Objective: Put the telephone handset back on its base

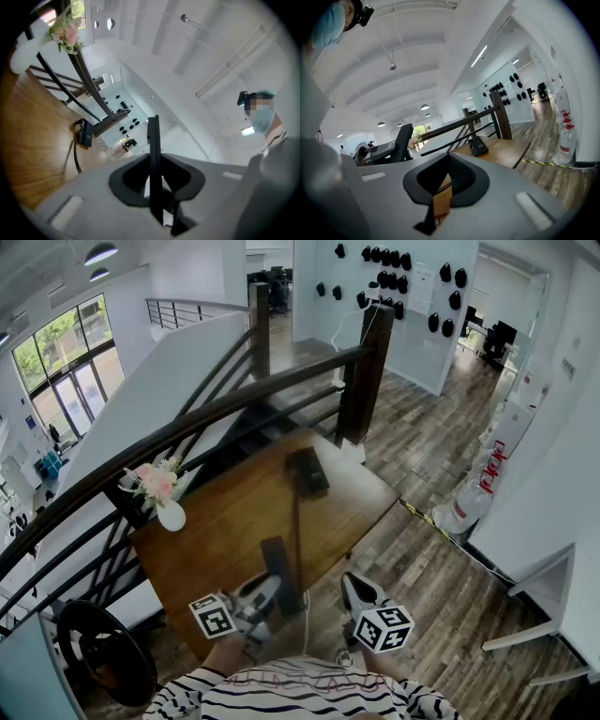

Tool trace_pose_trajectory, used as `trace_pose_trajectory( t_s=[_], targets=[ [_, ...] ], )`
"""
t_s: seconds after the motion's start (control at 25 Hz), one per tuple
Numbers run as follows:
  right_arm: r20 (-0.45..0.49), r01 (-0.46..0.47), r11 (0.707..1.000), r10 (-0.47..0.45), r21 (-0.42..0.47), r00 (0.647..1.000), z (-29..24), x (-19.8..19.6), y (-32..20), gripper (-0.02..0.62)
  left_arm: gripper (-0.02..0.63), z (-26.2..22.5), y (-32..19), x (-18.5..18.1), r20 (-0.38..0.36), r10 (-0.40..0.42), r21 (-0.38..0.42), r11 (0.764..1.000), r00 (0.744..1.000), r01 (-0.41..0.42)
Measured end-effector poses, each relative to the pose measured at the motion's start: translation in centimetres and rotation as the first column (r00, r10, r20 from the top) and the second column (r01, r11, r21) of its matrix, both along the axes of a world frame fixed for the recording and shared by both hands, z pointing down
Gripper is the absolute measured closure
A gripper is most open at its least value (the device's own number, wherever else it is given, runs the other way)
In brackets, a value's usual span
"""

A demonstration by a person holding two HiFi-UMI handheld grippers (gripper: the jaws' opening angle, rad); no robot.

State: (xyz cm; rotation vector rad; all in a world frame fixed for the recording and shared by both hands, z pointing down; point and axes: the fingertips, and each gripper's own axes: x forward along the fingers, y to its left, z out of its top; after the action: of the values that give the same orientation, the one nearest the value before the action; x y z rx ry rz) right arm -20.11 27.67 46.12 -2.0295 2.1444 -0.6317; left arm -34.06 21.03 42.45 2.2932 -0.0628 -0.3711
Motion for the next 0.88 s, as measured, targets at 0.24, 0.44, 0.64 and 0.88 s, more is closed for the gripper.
trace_pose_trajectory(
  t_s=[0.24,0.44,0.64,0.88],
  targets=[
    [0.009,0.007,1.000,-0.007,0.015,1.000,0.1,-0.5,-0.8,0.595,0.535,0.7,-0.8,-0.2,0.002,0.016,-0.014,1.000,1.000,-0.016],
    [0.004,-0.014,1.000,0.014,0.021,1.000,-0.3,1.0,-1.4,0.595,0.535,1.0,-1.4,0.9,0.016,0.025,-0.018,1.000,1.000,-0.024],
    [0.009,0.022,0.999,-0.022,0.024,1.000,-0.5,4.1,-2.6,0.595,0.535,0.5,-2.2,3.8,0.013,-0.018,-0.021,1.000,1.000,0.018],
    [0.012,0.106,0.994,-0.106,-0.008,0.994,1.3,9.9,-3.8,0.594,0.535,1.3,-2.6,9.8,0.007,-0.084,-0.023,0.996,0.996,0.084]
  ],
)
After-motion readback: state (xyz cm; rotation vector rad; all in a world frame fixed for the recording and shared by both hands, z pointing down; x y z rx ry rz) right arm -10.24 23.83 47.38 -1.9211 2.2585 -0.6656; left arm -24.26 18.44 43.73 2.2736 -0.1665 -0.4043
